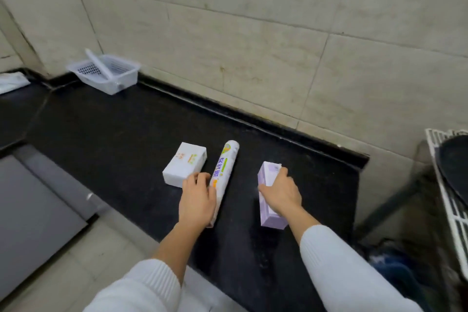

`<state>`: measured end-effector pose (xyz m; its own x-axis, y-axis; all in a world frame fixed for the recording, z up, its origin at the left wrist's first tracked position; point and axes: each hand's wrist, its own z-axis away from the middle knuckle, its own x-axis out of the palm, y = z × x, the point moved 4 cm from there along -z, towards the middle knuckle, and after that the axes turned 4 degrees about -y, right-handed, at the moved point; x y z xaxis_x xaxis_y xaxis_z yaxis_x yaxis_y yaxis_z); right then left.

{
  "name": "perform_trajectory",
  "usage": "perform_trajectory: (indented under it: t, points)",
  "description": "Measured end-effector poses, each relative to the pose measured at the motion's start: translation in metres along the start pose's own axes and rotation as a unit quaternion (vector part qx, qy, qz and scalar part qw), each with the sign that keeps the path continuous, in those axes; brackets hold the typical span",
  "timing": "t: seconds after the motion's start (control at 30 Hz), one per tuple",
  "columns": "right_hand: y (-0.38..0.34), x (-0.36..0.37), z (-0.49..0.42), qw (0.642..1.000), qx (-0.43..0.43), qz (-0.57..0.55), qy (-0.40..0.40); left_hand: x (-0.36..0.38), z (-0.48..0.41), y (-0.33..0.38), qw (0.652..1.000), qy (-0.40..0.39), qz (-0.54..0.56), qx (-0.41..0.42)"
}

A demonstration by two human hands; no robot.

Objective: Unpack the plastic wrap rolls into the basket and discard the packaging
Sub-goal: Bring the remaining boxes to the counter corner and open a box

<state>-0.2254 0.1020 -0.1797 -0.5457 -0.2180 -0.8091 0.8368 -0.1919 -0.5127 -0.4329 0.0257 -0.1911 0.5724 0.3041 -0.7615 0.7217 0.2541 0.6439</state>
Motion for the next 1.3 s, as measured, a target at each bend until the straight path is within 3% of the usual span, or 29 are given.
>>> perform_trajectory:
  t: [0.2, 0.47, 0.63, 0.77, 0.9, 0.97, 1.07, 1.2, 1.3]
  points:
    - [-0.022, 0.065, -0.004, 0.997, 0.080, 0.004, 0.021, -0.010, -0.020, -0.111, 0.995, -0.088, -0.052, -0.018]
    - [-0.035, 0.094, 0.001, 0.985, 0.152, 0.054, 0.055, 0.011, -0.032, -0.157, 0.978, -0.166, -0.121, 0.023]
    - [-0.070, 0.087, -0.007, 0.984, 0.026, 0.108, 0.140, 0.017, -0.028, -0.166, 0.979, -0.160, -0.122, 0.021]
    - [-0.101, 0.101, -0.020, 0.993, -0.055, 0.061, 0.086, 0.011, -0.030, -0.169, 0.983, -0.168, -0.069, 0.019]
    - [-0.108, 0.124, -0.031, 0.997, 0.019, 0.071, 0.035, -0.011, -0.047, -0.157, 0.990, -0.055, 0.092, -0.090]
    - [-0.104, 0.134, -0.036, 0.996, 0.061, 0.058, 0.010, -0.015, -0.061, -0.142, 0.992, -0.028, 0.083, -0.092]
    - [-0.094, 0.146, -0.044, 0.994, 0.100, 0.019, -0.032, -0.003, -0.084, -0.118, 0.995, -0.082, 0.020, -0.061]
    - [-0.087, 0.151, -0.060, 0.990, 0.120, -0.045, -0.058, 0.018, -0.106, -0.109, 0.987, -0.125, -0.056, -0.086]
    - [-0.089, 0.153, -0.068, 0.986, 0.138, -0.064, -0.065, 0.015, -0.118, -0.115, 0.988, -0.115, -0.034, -0.102]
